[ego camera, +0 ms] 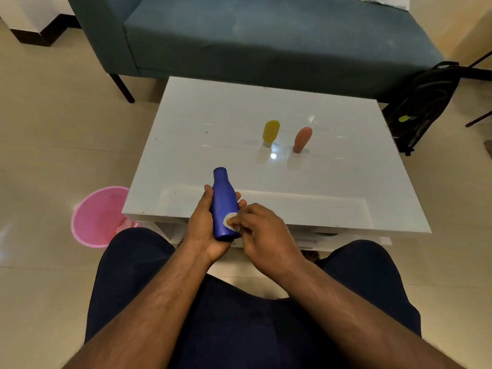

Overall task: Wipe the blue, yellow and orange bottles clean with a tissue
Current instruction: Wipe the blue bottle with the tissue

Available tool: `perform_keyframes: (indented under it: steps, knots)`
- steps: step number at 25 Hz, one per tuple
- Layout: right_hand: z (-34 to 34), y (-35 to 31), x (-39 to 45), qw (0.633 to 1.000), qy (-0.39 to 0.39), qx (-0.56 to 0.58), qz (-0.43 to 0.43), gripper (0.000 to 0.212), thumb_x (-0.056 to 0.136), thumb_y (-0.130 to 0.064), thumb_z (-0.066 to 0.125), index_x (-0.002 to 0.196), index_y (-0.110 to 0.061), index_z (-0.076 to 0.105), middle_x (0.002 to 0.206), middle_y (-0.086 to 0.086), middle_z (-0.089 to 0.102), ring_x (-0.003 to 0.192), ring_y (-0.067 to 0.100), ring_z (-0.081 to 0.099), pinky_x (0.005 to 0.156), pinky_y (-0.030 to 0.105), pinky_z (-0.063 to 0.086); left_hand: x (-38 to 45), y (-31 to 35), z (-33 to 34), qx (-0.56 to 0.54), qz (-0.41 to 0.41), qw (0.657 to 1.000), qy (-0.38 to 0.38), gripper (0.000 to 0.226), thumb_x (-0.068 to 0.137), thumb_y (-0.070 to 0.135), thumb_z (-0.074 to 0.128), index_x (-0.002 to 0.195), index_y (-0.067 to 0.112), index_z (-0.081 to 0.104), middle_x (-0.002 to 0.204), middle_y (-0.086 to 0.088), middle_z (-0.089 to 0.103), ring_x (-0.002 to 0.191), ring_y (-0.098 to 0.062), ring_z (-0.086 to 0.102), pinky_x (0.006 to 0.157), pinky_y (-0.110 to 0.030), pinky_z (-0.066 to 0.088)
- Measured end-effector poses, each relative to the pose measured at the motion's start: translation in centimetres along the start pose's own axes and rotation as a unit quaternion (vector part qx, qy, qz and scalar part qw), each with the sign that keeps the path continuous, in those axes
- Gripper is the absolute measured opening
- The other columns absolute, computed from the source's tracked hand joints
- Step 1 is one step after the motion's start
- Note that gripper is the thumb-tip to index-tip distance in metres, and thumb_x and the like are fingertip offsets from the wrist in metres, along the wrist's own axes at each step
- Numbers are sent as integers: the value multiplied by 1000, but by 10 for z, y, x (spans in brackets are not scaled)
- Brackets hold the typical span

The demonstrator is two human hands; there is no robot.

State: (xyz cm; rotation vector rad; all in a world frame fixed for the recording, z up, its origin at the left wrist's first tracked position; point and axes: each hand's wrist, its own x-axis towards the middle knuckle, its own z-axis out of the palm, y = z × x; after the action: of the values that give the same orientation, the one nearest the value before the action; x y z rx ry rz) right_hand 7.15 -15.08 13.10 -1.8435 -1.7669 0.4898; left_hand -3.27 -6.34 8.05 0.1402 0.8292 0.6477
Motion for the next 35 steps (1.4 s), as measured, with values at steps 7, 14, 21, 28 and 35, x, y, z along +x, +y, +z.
perform_keyframes:
  steps: [7,14,21,28,35]
  knots:
    - [0,1,5,1000,-3,3,-3,23,84,-6,61,102,-19,69,96,-3,62,88,16,55,82,32,50,-4,-2,2,32,-9,999,-15,61,94,58,55,129,9,64,110,-12,74,94,-25,73,81,-40,61]
    - [-3,1,8,1000,18,6,13,17,91,-16,57,105,-17,65,100,-2,59,91,13,54,82,30,50,-6,-3,3,36,-9,999,-16,62,95,57,52,132,9,62,113,-13,74,91,-25,74,80,-40,62]
    - [-11,15,35,999,38,-23,21,18,92,-20,55,106,-17,66,102,0,58,92,15,52,83,31,49,-10,-9,10,59,-25,998,-28,52,96,53,54,125,12,64,100,-14,74,84,-26,72,76,-39,59]
    - [-2,2,7,992,-21,-99,-69,35,79,-11,69,112,-21,63,102,-2,62,89,17,50,79,23,43,-9,-3,6,19,-51,998,-40,64,96,57,53,133,6,62,115,-15,72,96,-28,73,76,-39,62]
    - [-11,12,50,998,38,-40,34,20,90,-15,53,107,-17,63,105,1,53,94,16,49,83,32,47,-15,-8,13,56,-30,998,-24,50,97,51,53,126,12,65,99,-15,74,81,-27,71,74,-40,58]
